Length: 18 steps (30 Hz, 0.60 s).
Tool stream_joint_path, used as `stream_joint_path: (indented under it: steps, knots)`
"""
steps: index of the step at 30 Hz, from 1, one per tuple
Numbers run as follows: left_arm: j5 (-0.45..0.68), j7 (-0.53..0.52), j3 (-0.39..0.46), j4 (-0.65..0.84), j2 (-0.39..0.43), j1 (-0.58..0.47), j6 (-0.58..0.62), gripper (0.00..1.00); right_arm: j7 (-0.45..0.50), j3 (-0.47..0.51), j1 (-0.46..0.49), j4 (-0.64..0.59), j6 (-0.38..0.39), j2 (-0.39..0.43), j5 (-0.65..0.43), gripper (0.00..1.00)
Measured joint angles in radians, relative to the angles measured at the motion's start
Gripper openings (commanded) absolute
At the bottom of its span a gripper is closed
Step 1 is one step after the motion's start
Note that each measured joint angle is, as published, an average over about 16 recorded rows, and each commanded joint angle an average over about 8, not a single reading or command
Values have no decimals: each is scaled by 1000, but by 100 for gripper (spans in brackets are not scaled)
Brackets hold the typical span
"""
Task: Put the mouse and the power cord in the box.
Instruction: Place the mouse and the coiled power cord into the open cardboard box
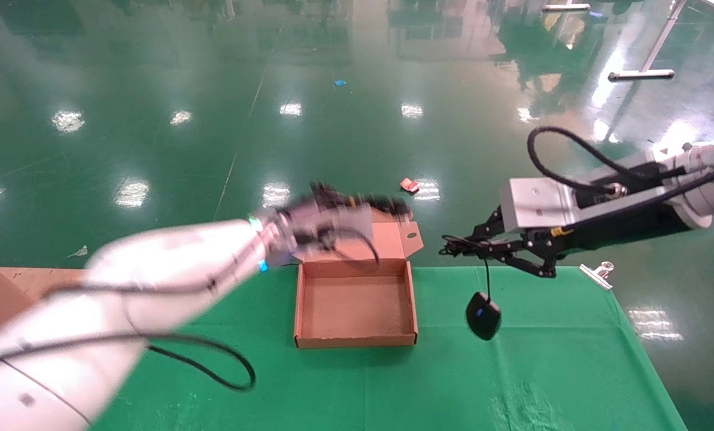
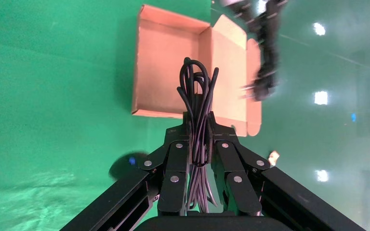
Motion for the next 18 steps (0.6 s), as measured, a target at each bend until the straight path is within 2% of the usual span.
stream_joint_path:
  steps: [7,9,10,15,16,18]
  knots:
    - [-89,35,114,67,23,40,-65,0,-31,-9,-31,-35,13,12,-6,0]
    - [-125,44,147,80,24,40,-68,9,-41,-11,-36,-47,16,13,-8,0]
    - [-144,48,162,87,25,38,-69,16,-45,-12,-39,-54,18,13,-9,0]
    - [-237,71,226,108,25,27,-73,78,-66,-17,-45,-87,25,8,-13,0]
    - [-255,76,237,111,25,24,-74,88,-70,-17,-46,-94,26,6,-14,0]
    - [-288,88,257,118,24,19,-76,100,-76,-19,-47,-105,28,1,-14,0]
